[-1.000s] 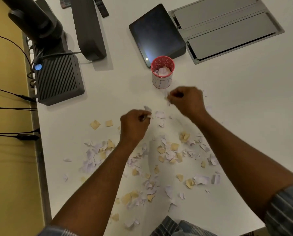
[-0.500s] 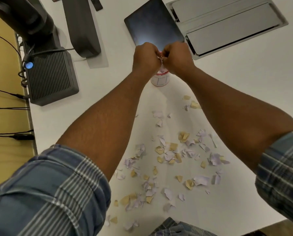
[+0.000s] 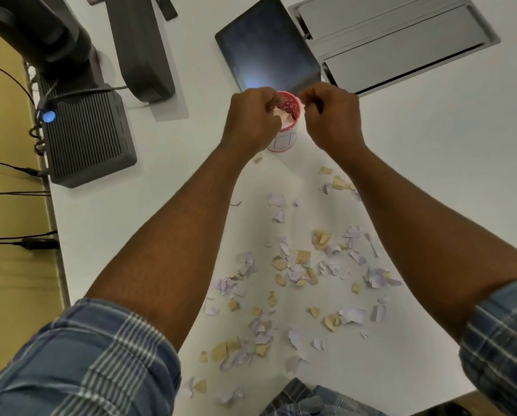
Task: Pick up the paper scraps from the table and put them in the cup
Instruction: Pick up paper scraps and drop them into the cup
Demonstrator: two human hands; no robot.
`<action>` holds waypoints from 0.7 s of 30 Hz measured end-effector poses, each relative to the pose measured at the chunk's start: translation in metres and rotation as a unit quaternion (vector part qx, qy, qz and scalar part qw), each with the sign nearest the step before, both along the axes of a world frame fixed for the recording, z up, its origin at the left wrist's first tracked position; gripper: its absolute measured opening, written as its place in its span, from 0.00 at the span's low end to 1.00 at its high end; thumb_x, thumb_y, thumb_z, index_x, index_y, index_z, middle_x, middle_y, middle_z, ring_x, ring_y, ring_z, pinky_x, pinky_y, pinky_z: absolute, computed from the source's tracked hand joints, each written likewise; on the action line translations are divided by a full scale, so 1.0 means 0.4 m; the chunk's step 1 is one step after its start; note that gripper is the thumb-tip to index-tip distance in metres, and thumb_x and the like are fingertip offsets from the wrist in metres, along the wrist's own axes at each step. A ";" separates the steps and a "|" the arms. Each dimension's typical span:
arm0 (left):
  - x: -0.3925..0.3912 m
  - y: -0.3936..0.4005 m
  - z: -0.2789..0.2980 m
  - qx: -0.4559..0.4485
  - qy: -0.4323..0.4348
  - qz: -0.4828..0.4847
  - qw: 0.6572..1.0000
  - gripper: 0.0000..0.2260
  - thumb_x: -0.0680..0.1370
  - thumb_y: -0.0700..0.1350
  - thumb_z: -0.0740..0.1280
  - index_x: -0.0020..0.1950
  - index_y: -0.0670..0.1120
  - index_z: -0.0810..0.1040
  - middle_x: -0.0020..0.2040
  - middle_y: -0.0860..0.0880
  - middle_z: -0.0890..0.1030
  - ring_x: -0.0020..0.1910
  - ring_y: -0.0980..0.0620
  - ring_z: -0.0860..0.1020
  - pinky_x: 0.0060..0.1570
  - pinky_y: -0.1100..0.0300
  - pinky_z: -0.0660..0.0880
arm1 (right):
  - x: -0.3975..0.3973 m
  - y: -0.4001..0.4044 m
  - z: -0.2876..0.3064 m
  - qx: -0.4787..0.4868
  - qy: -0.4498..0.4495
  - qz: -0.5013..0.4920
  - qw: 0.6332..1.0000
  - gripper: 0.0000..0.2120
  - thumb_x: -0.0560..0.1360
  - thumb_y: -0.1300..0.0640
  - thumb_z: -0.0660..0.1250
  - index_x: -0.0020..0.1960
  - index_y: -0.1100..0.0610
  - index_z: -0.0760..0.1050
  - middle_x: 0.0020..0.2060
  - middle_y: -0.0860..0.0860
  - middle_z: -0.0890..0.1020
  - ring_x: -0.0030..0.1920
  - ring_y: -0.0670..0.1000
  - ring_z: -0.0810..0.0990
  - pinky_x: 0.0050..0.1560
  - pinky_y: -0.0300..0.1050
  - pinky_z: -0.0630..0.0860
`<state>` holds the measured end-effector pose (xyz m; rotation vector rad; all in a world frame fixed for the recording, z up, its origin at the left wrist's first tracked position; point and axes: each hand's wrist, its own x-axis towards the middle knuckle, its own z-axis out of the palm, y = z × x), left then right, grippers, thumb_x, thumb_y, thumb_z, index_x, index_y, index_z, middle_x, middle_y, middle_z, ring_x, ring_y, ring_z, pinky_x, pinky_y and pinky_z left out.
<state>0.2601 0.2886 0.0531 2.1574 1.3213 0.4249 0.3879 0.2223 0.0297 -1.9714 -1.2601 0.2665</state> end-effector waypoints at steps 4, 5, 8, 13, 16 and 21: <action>-0.083 -0.055 -0.019 0.001 -0.086 0.028 0.996 0.11 0.75 0.39 0.66 0.56 0.44 0.81 0.51 0.51 0.83 0.48 0.58 0.79 0.46 0.81 0.70 | 0.032 -0.110 -0.070 0.018 0.018 -0.039 0.999 0.11 0.75 0.62 0.62 0.52 0.59 0.81 0.49 0.52 0.85 0.47 0.48 0.82 0.53 0.37 0.77; -0.111 -0.072 -0.032 0.005 -0.103 0.037 0.994 0.11 0.75 0.40 0.67 0.56 0.44 0.81 0.50 0.51 0.83 0.46 0.59 0.79 0.45 0.82 0.70 | 0.046 -0.140 -0.097 0.016 0.013 -0.042 0.999 0.11 0.76 0.60 0.62 0.54 0.58 0.81 0.51 0.52 0.84 0.49 0.49 0.82 0.55 0.38 0.77; -0.212 -0.134 -0.095 0.033 -0.101 0.052 0.993 0.10 0.75 0.41 0.67 0.56 0.43 0.81 0.50 0.49 0.83 0.45 0.58 0.79 0.47 0.78 0.72 | 0.102 -0.226 -0.175 -0.049 0.006 -0.052 0.997 0.17 0.77 0.53 0.63 0.64 0.57 0.75 0.62 0.54 0.78 0.61 0.53 0.76 0.63 0.43 0.71; -0.357 -0.220 -0.218 0.024 -0.002 0.070 0.997 0.13 0.77 0.45 0.66 0.60 0.44 0.78 0.57 0.46 0.81 0.55 0.48 0.79 0.57 0.55 0.76 | 0.158 -0.310 -0.269 -0.212 -0.007 -0.018 0.977 0.31 0.78 0.42 0.59 0.75 0.54 0.57 0.75 0.55 0.60 0.75 0.56 0.58 0.73 0.54 0.58; -0.390 -0.241 -0.266 0.010 0.076 0.049 0.996 0.17 0.78 0.48 0.65 0.65 0.45 0.74 0.64 0.46 0.77 0.64 0.47 0.73 0.63 0.54 0.70 | 0.138 -0.318 -0.291 -0.234 -0.035 0.033 0.971 0.34 0.77 0.38 0.54 0.76 0.56 0.54 0.76 0.56 0.59 0.75 0.56 0.57 0.74 0.55 0.56; -0.367 -0.233 -0.303 0.004 0.103 0.013 0.995 0.22 0.78 0.50 0.64 0.70 0.45 0.68 0.71 0.46 0.70 0.71 0.48 0.66 0.68 0.53 0.67 | 0.055 -0.321 -0.288 -0.238 -0.095 0.149 0.955 0.33 0.78 0.39 0.51 0.77 0.54 0.51 0.77 0.53 0.55 0.77 0.53 0.52 0.75 0.49 0.51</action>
